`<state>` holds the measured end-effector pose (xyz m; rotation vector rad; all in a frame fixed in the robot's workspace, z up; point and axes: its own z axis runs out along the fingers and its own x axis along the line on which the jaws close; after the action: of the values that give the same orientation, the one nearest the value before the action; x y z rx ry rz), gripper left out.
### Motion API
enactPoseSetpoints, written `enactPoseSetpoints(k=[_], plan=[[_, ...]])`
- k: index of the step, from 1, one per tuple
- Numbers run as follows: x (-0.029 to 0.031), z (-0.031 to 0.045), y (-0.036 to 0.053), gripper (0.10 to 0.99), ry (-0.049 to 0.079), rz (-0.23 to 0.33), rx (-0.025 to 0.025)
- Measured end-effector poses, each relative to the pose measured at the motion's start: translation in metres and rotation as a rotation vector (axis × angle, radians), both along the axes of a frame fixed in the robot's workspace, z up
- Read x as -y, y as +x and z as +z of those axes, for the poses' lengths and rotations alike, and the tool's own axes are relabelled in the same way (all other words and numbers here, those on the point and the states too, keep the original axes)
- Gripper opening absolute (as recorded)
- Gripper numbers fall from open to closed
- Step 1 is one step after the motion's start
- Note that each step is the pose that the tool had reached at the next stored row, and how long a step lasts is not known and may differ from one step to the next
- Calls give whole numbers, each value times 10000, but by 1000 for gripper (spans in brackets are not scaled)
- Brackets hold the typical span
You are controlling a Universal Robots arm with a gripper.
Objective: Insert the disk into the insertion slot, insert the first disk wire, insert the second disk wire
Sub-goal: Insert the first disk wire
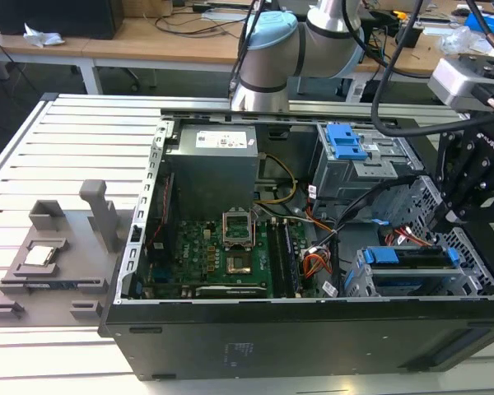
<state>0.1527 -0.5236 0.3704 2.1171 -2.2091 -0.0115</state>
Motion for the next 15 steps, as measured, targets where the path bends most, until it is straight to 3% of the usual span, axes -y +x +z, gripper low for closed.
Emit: enactPoseSetpoints(k=[11, 15], plan=[[0, 23, 0, 106, -1, 0, 0], [0, 23, -64, 106, -3, 1, 0]])
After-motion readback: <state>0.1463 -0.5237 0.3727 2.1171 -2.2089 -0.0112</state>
